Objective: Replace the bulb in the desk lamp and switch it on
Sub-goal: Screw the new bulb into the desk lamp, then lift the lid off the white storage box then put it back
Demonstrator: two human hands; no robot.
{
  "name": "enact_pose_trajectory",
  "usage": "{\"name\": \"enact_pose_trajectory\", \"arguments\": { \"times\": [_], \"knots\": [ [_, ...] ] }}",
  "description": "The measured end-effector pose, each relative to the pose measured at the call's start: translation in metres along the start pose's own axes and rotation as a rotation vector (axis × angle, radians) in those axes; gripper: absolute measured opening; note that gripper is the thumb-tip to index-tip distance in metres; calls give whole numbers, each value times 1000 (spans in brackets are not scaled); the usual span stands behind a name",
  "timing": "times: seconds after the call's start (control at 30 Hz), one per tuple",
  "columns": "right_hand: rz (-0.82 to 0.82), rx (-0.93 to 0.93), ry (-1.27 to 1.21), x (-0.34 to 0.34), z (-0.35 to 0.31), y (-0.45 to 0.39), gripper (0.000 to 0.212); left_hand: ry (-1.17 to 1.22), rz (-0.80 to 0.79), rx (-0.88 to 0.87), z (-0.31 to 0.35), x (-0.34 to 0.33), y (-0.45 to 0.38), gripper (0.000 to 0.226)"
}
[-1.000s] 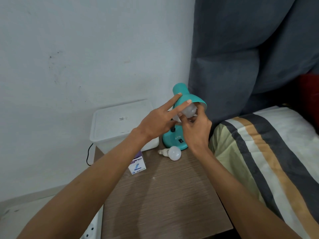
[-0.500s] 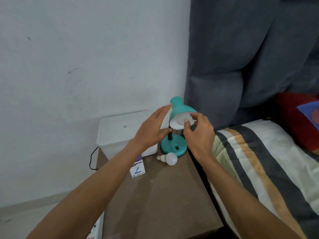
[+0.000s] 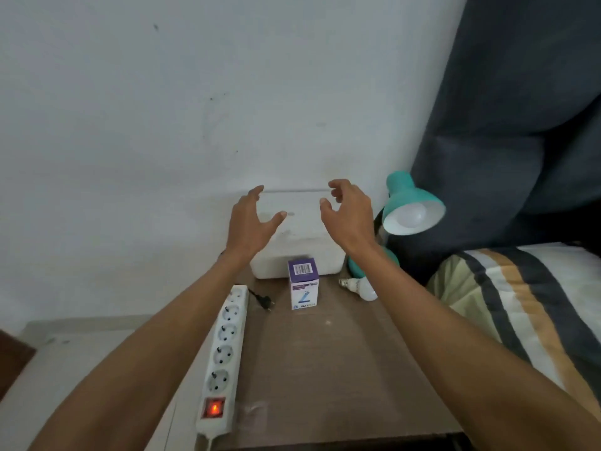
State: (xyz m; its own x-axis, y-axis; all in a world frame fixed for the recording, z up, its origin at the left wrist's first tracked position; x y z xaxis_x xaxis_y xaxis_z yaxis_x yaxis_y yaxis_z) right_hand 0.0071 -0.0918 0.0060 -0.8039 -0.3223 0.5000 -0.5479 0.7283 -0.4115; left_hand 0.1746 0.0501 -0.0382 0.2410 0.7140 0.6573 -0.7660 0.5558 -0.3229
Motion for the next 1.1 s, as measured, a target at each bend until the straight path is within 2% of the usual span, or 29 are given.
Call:
{"name": "enact_pose_trajectory", "arguments": {
  "times": [0.1, 0.23, 0.37, 0.47, 0.6, 1.1],
  "knots": [
    [-52, -95, 41, -26, 29, -7, 47, 9, -18, 84, -32, 1, -10, 82],
    [-40, -191, 97, -40, 65, -16, 59, 56, -81, 196, -56, -9, -21, 99],
    [-168, -338, 59, -54, 96, -24, 82, 120, -143, 230, -61, -24, -22, 91],
    [-261, -378, 49, -61, 109, -25, 94, 152, -143, 250, -64, -30, -19, 92],
    [-274, -360, 16, -64, 114, -24, 94, 148, -132, 230, -65, -32, -19, 85],
    [-163, -276, -37, -39, 76, -31, 92, 172, -42, 120, -39, -5, -20, 89]
  ]
}}
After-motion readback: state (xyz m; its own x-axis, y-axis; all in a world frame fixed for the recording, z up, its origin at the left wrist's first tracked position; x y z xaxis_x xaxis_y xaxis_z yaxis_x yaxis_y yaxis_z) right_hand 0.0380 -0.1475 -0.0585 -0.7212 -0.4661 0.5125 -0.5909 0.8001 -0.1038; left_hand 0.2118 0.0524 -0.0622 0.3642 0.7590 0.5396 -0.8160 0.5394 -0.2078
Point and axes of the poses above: each hand's wrist, its own y-axis away from the middle knuckle, its own x-axis out of the back of the hand, z = x × y, the point moved 7 cm from there along -y, towards the middle knuckle, and after that the axes turned 5 degrees about -y, right-handed, at the moved point
